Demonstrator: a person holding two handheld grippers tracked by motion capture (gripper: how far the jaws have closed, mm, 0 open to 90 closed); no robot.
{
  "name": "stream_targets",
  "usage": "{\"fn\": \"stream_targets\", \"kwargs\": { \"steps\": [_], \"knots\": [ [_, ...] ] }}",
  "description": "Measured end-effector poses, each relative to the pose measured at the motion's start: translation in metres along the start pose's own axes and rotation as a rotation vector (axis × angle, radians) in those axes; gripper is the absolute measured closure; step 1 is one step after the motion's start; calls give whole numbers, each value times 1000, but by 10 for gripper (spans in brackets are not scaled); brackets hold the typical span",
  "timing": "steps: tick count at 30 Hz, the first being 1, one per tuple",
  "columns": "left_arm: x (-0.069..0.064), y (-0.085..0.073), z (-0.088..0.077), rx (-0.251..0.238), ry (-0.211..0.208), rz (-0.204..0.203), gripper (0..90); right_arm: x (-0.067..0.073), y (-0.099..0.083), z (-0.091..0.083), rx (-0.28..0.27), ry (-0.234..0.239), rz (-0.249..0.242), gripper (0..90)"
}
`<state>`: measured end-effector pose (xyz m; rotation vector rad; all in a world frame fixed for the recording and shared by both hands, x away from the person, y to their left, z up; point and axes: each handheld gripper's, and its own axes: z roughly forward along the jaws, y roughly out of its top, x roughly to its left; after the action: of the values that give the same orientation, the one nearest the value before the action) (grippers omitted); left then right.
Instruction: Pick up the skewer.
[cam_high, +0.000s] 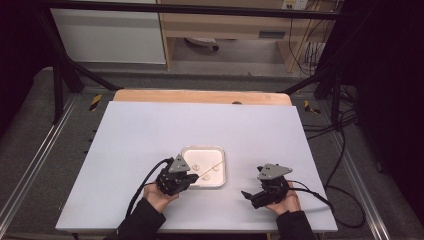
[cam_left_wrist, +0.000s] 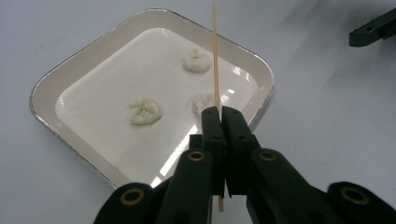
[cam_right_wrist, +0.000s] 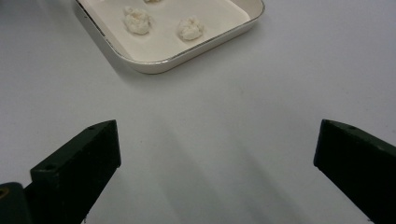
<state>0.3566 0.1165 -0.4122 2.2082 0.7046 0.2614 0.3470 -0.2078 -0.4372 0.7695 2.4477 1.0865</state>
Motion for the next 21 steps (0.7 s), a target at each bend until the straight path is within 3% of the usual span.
{"fn": "stream_targets", "kwargs": {
  "steps": [7, 12, 21],
  "knots": [
    [-3, 6, 0, 11, -17, 22, 886, 6, 12, 2, 18, -26, -75, 15],
    [-7, 9, 2, 26, -24, 48, 886, 10, 17, 2, 21, -41, -103, 20],
    [-16, 19, 8, 49, -46, 94, 887, 16, 26, 2, 39, -76, -224, 65]
  ]
}}
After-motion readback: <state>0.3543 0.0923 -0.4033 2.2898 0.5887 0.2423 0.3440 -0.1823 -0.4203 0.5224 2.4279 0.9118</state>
